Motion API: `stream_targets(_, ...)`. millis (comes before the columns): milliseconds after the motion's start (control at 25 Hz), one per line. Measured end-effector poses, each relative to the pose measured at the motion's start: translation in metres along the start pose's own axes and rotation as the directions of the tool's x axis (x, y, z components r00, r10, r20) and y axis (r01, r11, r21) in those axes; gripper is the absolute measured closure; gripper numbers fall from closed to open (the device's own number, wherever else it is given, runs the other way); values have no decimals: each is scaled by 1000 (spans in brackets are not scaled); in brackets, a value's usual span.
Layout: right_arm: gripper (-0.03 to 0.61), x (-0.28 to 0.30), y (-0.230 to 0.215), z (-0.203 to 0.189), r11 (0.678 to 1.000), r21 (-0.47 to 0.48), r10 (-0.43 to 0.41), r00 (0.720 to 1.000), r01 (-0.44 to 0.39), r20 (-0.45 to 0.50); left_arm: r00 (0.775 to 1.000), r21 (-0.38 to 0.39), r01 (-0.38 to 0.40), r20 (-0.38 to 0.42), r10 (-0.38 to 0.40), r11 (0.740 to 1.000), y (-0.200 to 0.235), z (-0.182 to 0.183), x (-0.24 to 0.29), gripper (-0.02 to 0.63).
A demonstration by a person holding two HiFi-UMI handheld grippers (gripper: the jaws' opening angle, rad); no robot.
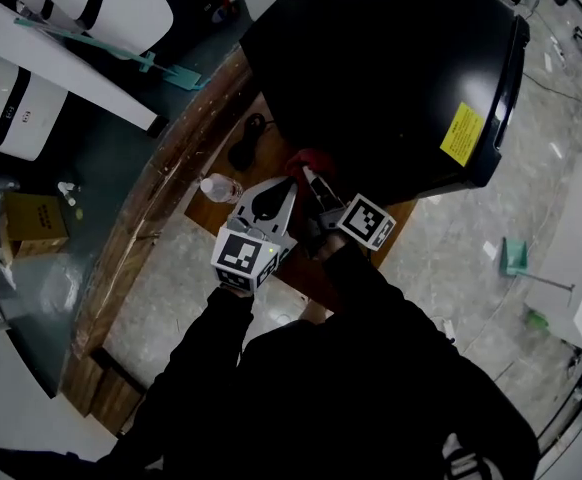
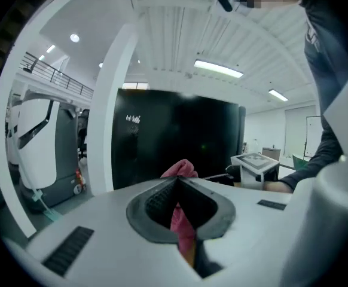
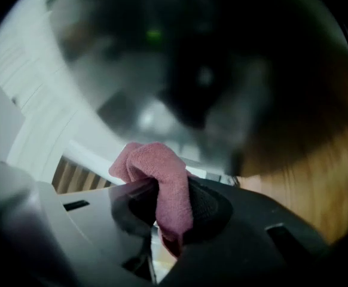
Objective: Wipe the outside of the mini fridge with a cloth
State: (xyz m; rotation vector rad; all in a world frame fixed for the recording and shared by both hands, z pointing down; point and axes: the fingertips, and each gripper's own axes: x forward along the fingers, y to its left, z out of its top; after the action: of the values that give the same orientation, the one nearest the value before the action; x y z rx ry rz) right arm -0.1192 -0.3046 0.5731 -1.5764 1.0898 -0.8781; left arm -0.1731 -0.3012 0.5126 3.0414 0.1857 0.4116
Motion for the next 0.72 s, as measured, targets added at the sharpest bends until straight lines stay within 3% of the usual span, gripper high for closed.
stream_targets(80,500,-21,47,11,985,-169,27,1000,-26,5,997,64,33,73,-37,997,-25,43,-13,607)
stream_targets(160,500,-43,86,28,950,-310,50,998,-37,35,988,112,67,134,-82,991,-52,82,-24,607)
stream_targets(280,500,-75,135,55,910,-412,87,991,-37,102,968,122,122,205,-145,985,-85,124,-37,607)
stream_targets(520,500,-119,182,108,908,-419,130,968,-30,213,933,110,229,259,-250,967,-126,164,-28,607)
stream_targets(600,500,-128,181,129,922,-385,135,962,-35,237,926,114,251,261,-273,961,-138,171,-17,607)
stream_targets(720,500,-138,161,148,965,-261,92,963,-24,252,920,114,274,259,-295,955,-149,173,-5,607)
